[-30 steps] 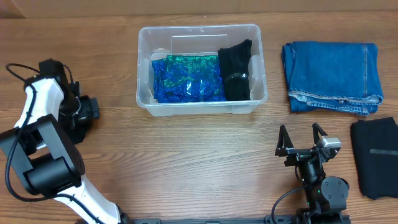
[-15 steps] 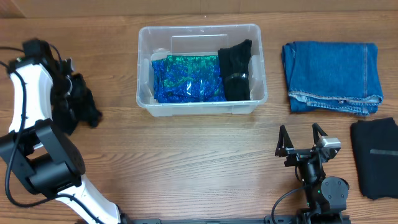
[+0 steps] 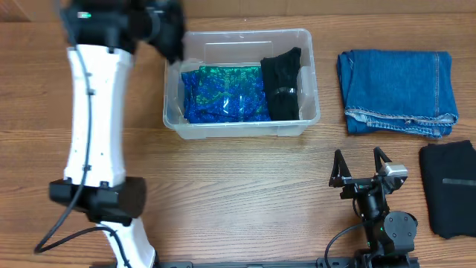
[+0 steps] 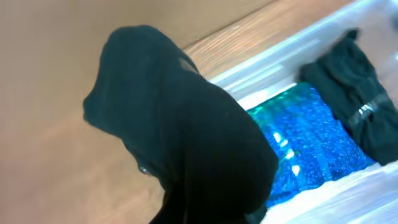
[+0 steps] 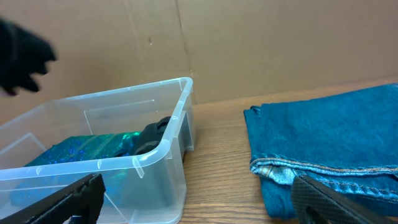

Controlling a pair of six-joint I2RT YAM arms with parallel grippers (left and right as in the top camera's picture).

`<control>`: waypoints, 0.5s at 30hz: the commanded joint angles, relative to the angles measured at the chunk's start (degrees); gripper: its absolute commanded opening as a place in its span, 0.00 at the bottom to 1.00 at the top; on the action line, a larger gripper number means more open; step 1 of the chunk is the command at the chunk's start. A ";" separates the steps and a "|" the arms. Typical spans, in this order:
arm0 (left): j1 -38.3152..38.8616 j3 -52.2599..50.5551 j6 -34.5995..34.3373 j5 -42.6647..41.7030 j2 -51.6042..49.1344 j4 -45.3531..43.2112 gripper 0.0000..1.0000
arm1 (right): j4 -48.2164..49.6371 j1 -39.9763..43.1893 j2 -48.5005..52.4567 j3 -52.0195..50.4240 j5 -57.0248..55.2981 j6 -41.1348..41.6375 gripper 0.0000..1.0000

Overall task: Pack container
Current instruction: 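Grasp the second black garment on the left with the left gripper, then lower the black garment into the bin and withdraw the left gripper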

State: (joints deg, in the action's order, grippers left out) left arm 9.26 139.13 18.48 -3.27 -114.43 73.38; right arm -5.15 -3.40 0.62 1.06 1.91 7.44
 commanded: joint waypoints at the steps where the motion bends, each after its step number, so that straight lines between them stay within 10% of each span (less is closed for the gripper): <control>1: 12.87 1.60 15.98 8.72 0.31 -6.58 0.04 | 0.37 0.26 -0.46 -0.61 -0.52 -0.20 1.00; 15: 26.47 1.57 18.62 17.38 -16.31 -13.70 0.04 | 0.37 0.26 -0.46 -0.61 -0.55 -0.20 1.00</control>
State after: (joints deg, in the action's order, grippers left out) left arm 35.29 139.52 36.45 15.20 -131.66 60.23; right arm -5.17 -3.40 0.62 1.06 1.91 7.44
